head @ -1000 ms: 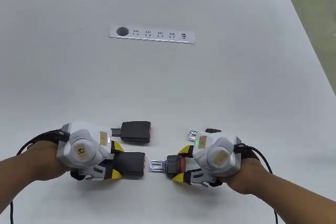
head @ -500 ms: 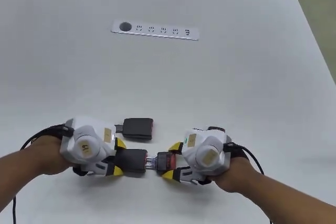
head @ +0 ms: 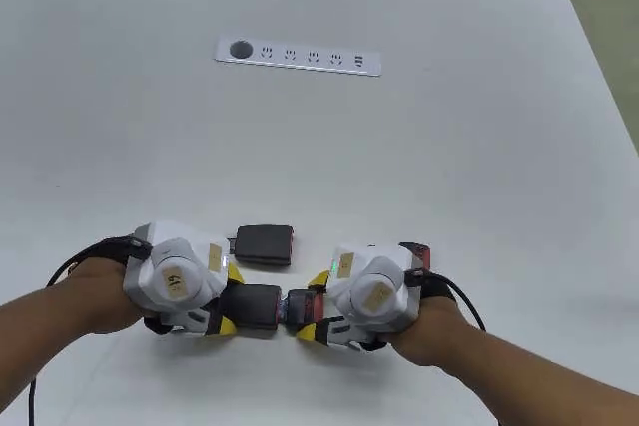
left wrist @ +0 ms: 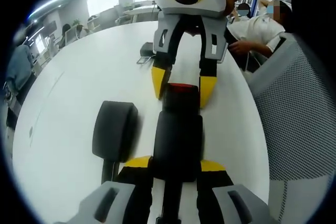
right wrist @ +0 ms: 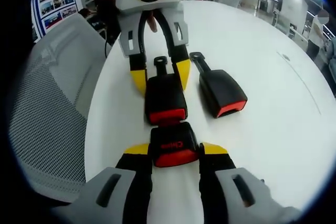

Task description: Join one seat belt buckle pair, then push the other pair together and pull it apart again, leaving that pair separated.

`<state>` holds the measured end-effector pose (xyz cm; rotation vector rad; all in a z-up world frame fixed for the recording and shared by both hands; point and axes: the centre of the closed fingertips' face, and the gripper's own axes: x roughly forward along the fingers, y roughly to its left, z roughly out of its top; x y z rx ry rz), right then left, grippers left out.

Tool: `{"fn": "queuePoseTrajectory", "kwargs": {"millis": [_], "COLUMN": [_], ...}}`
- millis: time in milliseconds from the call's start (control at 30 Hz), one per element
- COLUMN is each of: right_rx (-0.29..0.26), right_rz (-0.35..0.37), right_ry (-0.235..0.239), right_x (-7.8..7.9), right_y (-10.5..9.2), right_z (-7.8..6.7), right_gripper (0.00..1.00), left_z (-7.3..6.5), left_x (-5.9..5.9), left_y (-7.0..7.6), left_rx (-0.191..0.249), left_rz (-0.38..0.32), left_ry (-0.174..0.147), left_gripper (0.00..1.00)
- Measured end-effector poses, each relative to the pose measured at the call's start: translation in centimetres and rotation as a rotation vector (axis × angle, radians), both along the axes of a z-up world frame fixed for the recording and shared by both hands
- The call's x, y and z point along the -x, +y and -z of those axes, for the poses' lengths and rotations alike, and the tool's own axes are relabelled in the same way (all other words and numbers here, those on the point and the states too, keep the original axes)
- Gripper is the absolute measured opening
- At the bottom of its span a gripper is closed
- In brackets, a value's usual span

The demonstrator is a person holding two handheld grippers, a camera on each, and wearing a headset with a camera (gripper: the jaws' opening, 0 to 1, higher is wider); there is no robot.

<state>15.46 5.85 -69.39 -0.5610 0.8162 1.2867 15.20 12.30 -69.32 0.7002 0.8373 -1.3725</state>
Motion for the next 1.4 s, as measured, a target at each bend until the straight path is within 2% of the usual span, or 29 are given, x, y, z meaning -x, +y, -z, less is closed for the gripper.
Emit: {"fn": "queuePoseTrajectory", "kwargs": {"millis": [267,367,500,767,867,967,1067,1400], "right_rx": [0.012,0.015,-0.015,-0.021,-0.03,-0.058,-0.063,-0.108], "right_rz": [0.001,0.005,0.021,0.022,0.031,0.029,0.028,0.031], "right_ry": [-0.006,-0.009,-0.016,-0.023,-0.027,-0.039,-0.043,-0.047], "right_x": [0.03,-0.01,-0.03,-0.09,0.07,-0.05,0.01,0.38], "right_y": [0.04,0.07,-0.06,-0.03,-0.07,-0.19,-0.09,-0.24], "right_z": [0.25,0.26,0.26,0.33,0.22,0.15,-0.15,-0.37], "right_gripper": [0.33,0.32,0.32,0.32,0.32,0.31,0.31,0.31], "left_z": [-0.1,-0.2,-0.27,-0.28,-0.32,-0.51,-0.62,-0.75], "left_x": [-0.04,-0.07,-0.08,-0.27,-0.31,-0.33,-0.35,0.05], "left_y": [0.25,0.41,0.46,0.94,0.97,0.92,0.86,0.62], "left_rx": [-0.005,0.013,0.02,0.103,0.112,0.133,0.145,0.183], "left_rz": [0.003,-0.007,-0.013,-0.011,-0.011,-0.008,-0.003,0.006], "left_ry": [-0.002,-0.001,-0.005,-0.01,-0.013,-0.001,0.011,0.029], "left_gripper": [0.32,0.32,0.32,0.32,0.32,0.32,0.32,0.31]}}
